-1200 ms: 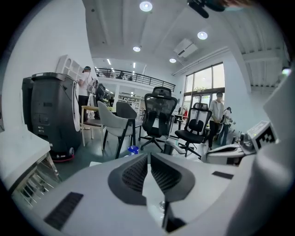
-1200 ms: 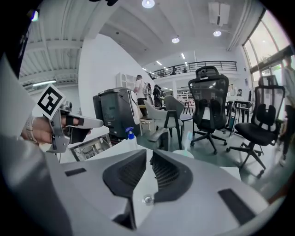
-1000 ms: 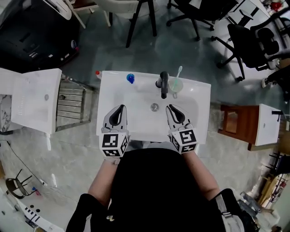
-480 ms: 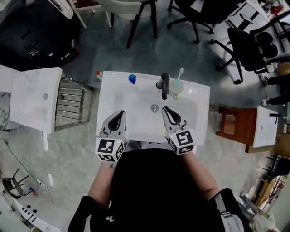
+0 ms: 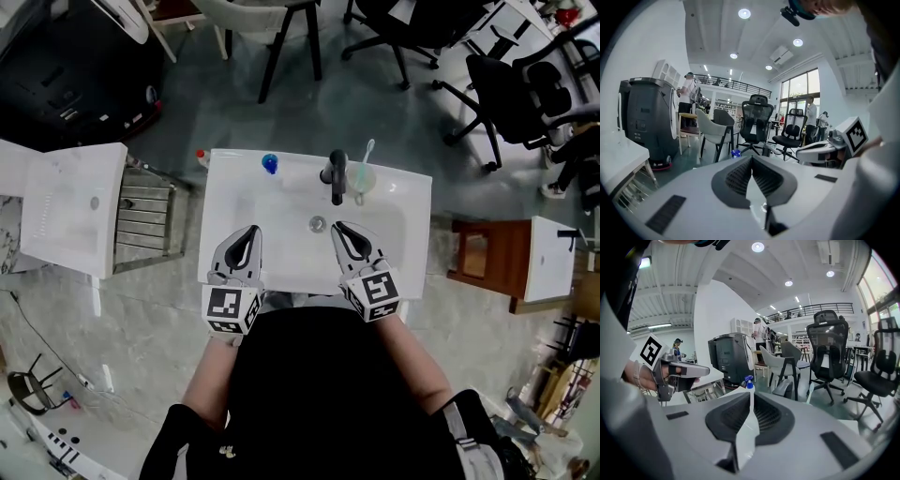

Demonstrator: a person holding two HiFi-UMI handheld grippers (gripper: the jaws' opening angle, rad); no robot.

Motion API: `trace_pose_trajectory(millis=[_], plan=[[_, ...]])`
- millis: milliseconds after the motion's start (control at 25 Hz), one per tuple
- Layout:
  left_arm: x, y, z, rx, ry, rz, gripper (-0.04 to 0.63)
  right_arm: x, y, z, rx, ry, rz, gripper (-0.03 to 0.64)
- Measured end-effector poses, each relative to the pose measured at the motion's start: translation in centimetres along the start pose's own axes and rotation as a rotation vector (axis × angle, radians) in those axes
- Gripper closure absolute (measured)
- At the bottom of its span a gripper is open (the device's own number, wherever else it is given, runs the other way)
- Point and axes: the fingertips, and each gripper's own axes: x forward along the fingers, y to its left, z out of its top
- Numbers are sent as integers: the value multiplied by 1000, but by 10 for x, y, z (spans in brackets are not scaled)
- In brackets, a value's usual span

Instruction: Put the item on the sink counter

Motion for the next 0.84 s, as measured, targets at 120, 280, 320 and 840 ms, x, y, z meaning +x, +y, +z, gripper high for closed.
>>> trace_pose_trajectory(millis=[120,280,320,840], plan=[[2,-1,-2,4,8,1,572,0,0,-1,-2,-4,-1,571],[2,-3,0,-17,2,-9,572,0,-1,-1,-1,-6,-3,571],[1,-4,1,-31,-1,-19,574,0,-1,-1,-1,-7,-3,571],[1,-4,-3,-82,6,-30,574,-2,-7,-3,-1,-4,-12,571]])
